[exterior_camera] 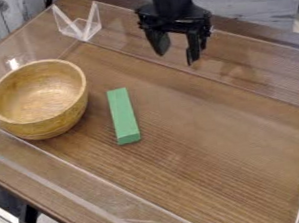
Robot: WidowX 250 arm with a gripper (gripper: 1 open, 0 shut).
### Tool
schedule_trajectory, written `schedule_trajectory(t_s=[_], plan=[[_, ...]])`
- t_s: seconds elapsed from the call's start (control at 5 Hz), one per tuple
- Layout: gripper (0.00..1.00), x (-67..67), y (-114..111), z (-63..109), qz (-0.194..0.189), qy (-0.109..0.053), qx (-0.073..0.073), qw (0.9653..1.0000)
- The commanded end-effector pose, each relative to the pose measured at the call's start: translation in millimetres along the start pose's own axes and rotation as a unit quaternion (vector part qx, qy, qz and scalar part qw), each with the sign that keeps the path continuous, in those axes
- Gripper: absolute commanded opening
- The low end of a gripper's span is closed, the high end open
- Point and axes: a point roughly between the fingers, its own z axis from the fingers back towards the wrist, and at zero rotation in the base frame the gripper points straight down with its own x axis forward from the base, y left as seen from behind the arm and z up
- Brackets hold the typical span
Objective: Put the green block in the brown bowl
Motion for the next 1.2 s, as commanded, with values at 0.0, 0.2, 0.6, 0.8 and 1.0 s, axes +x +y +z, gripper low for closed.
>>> schedule_trajectory(t_s=[0.0,0.2,0.6,0.8,1.0], plan=[[1.00,16.1,2.5,15.9,-0.002,-0.035,0.004,0.9994],[1.00,17.7,2.6,14.8,0.000,-0.036,0.003,0.9993],[1.00,20.1,3.5,12.4,0.004,-0.036,0.002,0.9993],[1.00,22.6,6.0,11.6,0.007,-0.040,0.001,0.9992],[1.00,24.3,8.3,10.8,0.010,-0.042,0.001,0.9991]])
